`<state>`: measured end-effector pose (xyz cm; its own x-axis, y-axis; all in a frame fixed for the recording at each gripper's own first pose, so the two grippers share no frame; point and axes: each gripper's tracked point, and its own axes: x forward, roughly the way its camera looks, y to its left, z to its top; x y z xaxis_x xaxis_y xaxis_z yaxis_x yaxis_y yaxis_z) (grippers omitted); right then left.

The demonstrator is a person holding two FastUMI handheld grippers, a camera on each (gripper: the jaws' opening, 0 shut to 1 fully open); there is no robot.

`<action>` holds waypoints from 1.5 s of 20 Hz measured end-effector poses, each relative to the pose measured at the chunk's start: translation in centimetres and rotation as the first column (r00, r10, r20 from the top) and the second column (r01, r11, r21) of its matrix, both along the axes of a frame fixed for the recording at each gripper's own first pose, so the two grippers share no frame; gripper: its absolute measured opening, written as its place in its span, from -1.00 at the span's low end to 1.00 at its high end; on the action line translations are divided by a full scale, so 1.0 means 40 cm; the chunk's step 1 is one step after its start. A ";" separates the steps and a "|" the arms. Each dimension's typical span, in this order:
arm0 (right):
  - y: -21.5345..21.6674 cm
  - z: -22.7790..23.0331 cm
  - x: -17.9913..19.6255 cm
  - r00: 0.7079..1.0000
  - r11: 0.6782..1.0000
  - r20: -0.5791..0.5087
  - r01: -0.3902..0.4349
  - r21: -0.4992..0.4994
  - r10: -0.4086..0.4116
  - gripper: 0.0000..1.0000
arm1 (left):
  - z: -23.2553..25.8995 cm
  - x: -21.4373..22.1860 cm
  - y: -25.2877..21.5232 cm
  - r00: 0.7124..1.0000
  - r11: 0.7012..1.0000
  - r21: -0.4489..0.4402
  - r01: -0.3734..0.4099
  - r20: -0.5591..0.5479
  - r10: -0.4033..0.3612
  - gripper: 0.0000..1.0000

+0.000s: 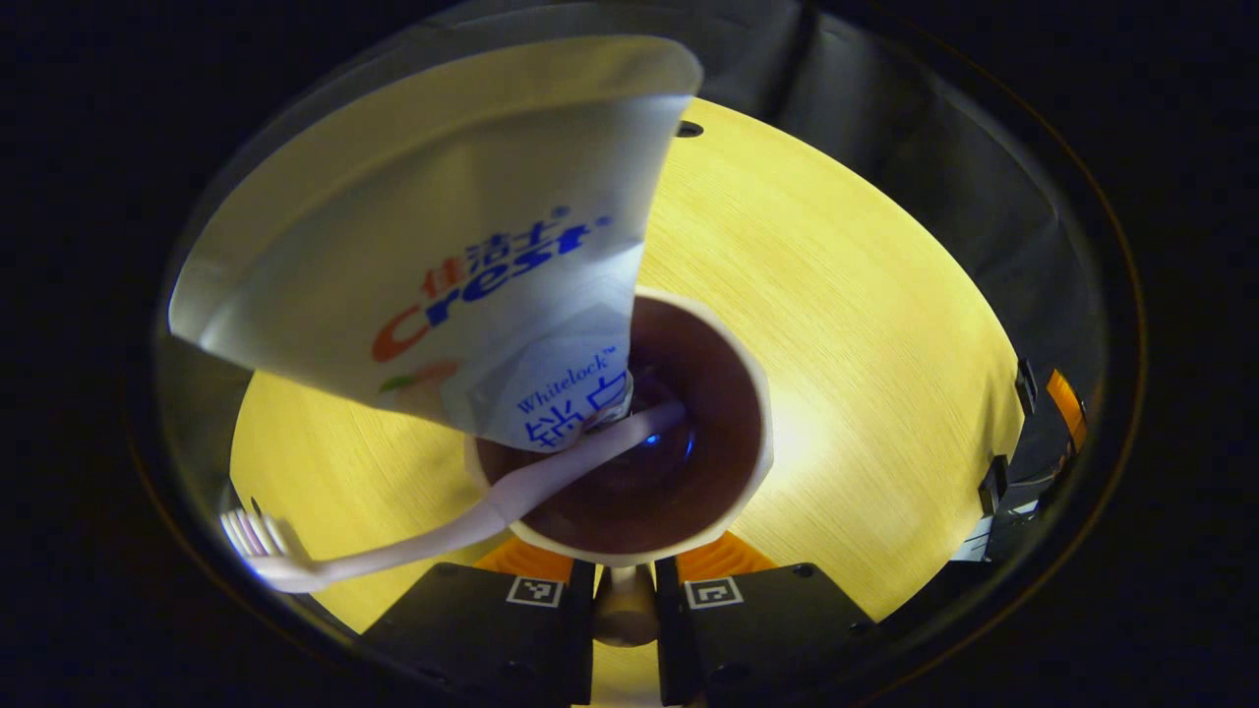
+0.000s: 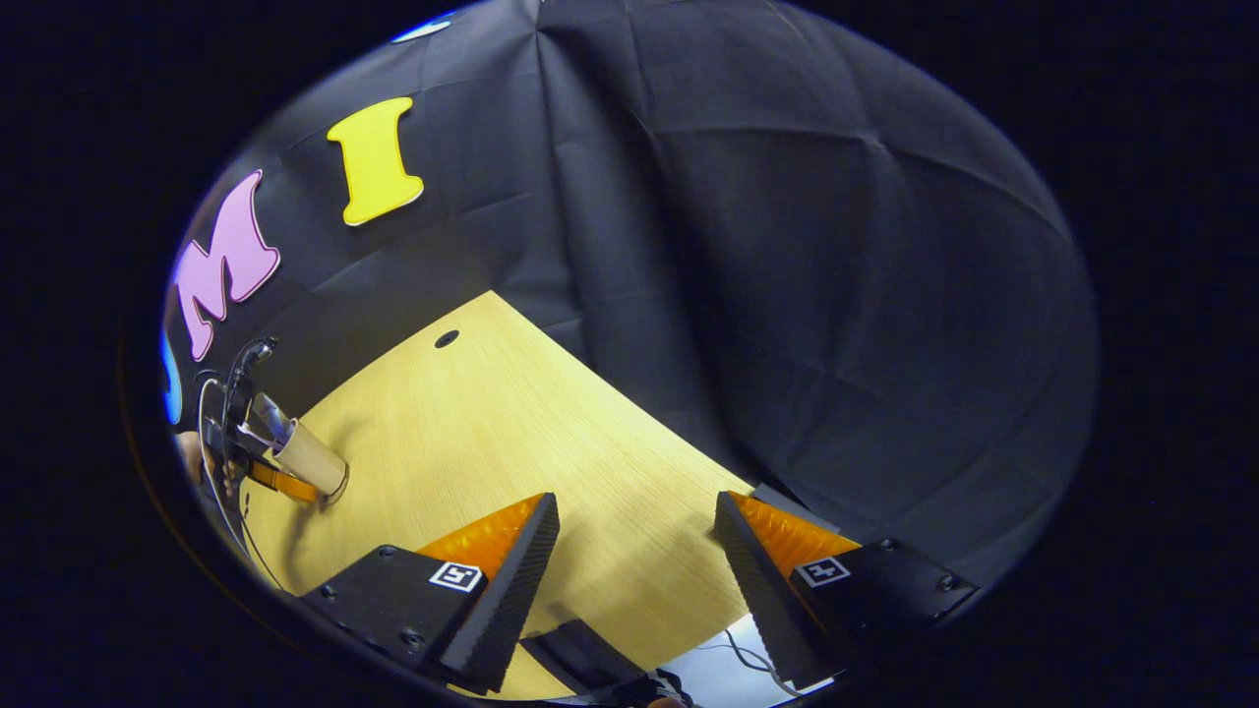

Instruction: Put the toothbrush and toothpaste on the desktop into the cup, then pick up the cup and place it on the coaster on the desktop.

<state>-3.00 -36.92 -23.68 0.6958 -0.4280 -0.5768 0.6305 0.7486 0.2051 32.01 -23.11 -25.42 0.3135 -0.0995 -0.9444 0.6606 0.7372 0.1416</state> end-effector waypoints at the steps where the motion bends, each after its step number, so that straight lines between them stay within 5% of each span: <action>1: -0.001 -0.003 -0.003 1.000 1.000 0.000 0.001 0.003 -0.001 0.96 | -0.003 0.002 0.003 1.000 1.000 0.000 -0.008 -0.002 0.008 -0.39; 11: 0.022 0.001 0.010 0.999 0.999 0.009 -0.044 0.006 0.044 0.97 | 0.004 0.025 0.035 0.999 0.999 0.002 -0.043 0.014 0.043 -0.32; 17: 0.080 0.039 0.058 0.993 0.993 0.021 -0.115 -0.009 0.115 0.97 | 0.092 -0.037 0.031 0.996 0.986 -0.141 -0.086 0.026 0.091 0.55; 19: 0.110 0.060 0.075 0.988 0.988 0.033 -0.152 -0.017 0.153 0.97 | 0.152 -0.066 0.057 0.992 0.982 -0.167 -0.085 0.082 0.100 1.00; 21: 0.147 0.085 0.103 0.979 0.980 0.042 -0.198 -0.033 0.200 0.97 | 0.203 -0.097 0.082 0.984 0.981 -0.180 -0.071 0.148 0.098 0.96; 27: 0.286 0.183 0.159 0.929 0.931 0.077 -0.355 -0.084 0.361 0.97 | 0.404 -0.254 0.161 0.915 0.928 -0.358 -0.104 0.331 0.230 0.95; 30: 0.364 0.247 0.154 0.896 0.898 0.099 -0.419 -0.134 0.433 0.96 | 0.489 -0.363 0.229 0.836 0.876 -0.461 -0.139 0.420 0.354 0.95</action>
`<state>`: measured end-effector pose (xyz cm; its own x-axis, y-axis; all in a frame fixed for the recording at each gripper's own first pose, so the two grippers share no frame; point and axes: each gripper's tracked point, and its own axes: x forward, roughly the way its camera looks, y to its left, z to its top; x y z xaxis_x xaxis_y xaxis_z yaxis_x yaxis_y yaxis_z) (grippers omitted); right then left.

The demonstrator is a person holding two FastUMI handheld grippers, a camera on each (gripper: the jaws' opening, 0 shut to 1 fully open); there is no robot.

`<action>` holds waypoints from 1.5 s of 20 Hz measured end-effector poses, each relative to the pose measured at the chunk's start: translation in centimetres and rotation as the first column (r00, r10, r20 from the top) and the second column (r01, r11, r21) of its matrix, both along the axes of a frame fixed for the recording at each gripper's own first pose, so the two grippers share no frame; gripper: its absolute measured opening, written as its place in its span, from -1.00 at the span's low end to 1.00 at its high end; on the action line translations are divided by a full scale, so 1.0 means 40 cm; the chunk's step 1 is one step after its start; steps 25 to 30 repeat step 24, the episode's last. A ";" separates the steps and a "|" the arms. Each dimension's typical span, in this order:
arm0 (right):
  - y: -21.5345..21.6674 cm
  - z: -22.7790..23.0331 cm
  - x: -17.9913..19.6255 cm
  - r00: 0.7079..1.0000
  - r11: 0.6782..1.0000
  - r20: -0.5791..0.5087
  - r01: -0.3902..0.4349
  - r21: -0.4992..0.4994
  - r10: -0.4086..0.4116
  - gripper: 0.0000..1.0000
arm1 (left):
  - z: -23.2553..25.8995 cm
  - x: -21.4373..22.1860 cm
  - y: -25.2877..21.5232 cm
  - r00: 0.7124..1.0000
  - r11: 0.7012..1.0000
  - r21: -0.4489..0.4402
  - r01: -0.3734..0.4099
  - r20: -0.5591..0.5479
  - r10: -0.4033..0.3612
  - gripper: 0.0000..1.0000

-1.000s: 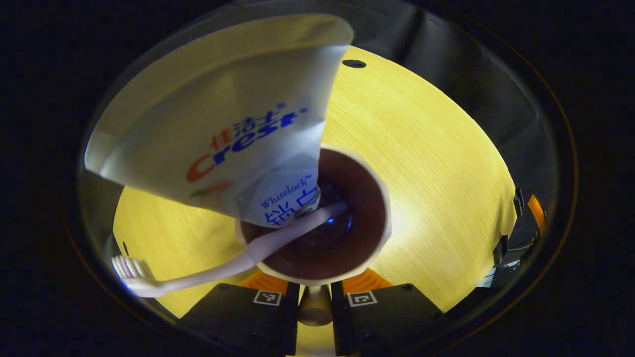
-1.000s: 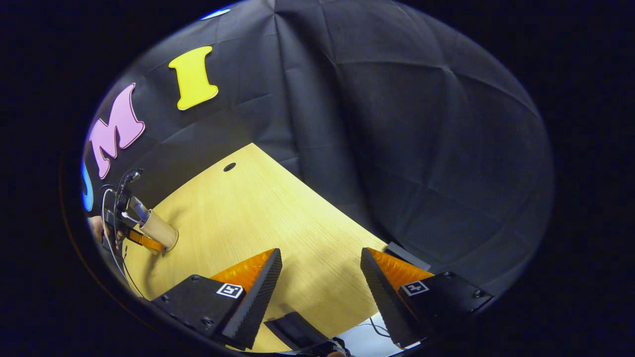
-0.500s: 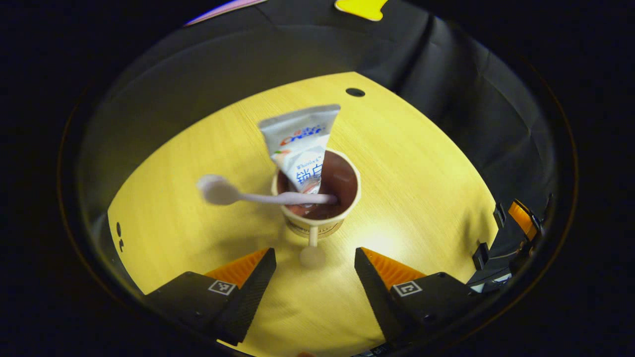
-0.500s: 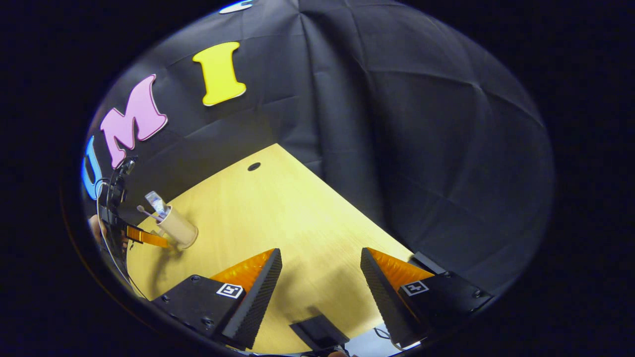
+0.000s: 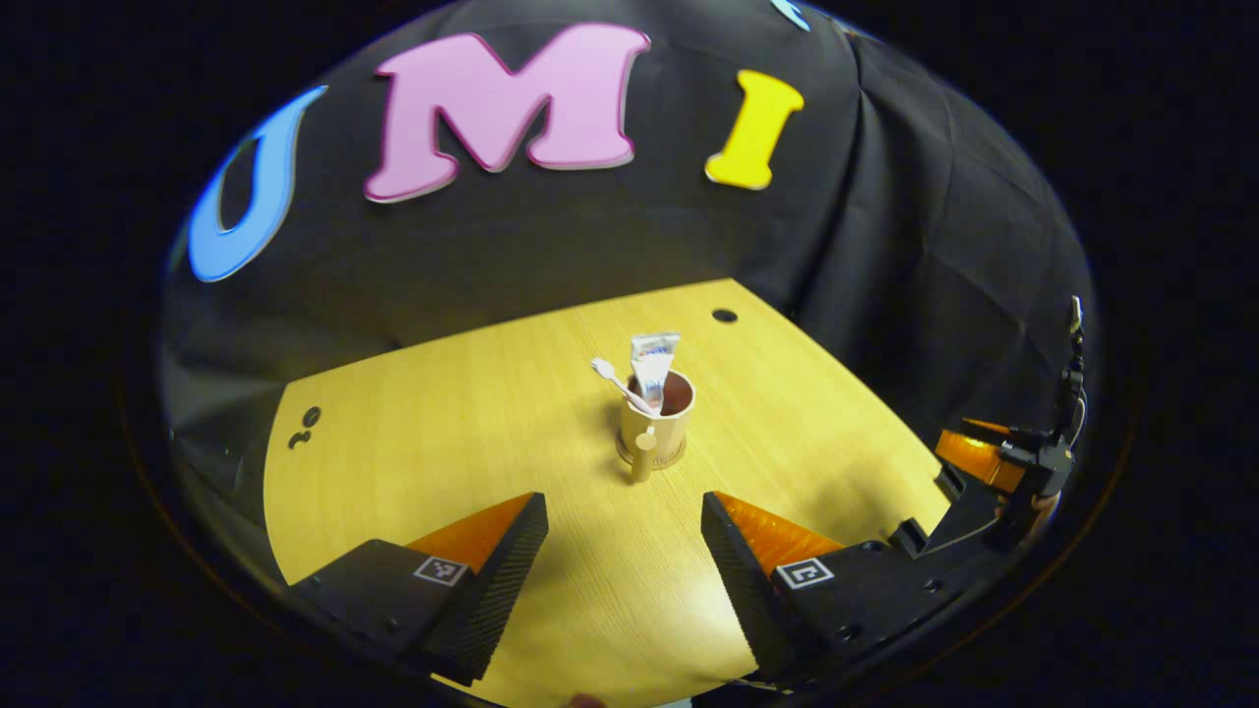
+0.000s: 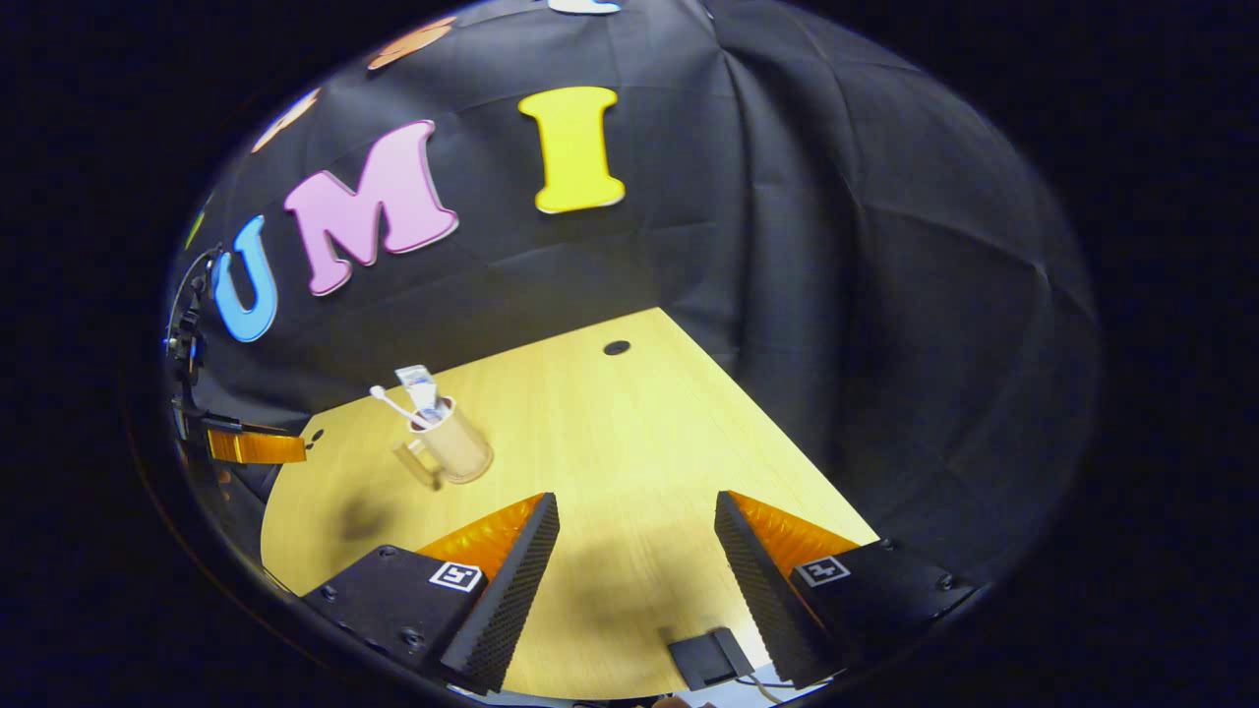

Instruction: Put the toothbrush and toothpaste on the desktop into the cup, then pick up the cup and place it on the coaster on the desktop.

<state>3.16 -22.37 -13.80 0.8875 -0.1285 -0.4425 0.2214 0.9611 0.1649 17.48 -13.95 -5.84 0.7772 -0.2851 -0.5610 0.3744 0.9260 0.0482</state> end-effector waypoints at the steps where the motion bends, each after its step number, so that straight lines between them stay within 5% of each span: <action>1: 0.029 0.022 -0.006 1.000 1.000 0.015 -0.028 -0.006 0.028 0.96 | 0.025 -0.036 0.024 0.998 0.999 -0.032 -0.036 0.042 0.038 0.95; 5: 0.131 0.084 -0.056 0.992 0.992 0.050 -0.115 -0.052 0.118 0.97 | 0.123 -0.196 0.099 0.970 0.982 -0.163 -0.099 0.202 0.132 0.95; 10: 0.253 0.144 -0.160 0.973 0.977 0.111 -0.197 -0.079 0.205 0.96 | 0.171 -0.384 0.219 0.878 0.966 -0.191 -0.175 0.414 0.241 0.95; 16: 0.332 0.145 -0.264 0.956 0.964 0.139 -0.243 -0.107 0.257 0.96 | 0.140 -0.575 0.296 0.778 0.921 -0.229 -0.316 0.493 0.390 0.94; 20: 0.344 0.161 -0.281 0.954 0.965 0.158 -0.240 -0.106 0.255 0.96 | 0.075 -0.613 0.264 0.795 0.902 -0.287 -0.324 0.435 0.424 0.94; 30: 0.362 0.166 -0.273 0.952 0.963 0.156 -0.249 -0.106 0.263 0.96 | 0.113 -0.602 0.249 0.788 0.913 -0.283 -0.292 0.470 0.398 0.95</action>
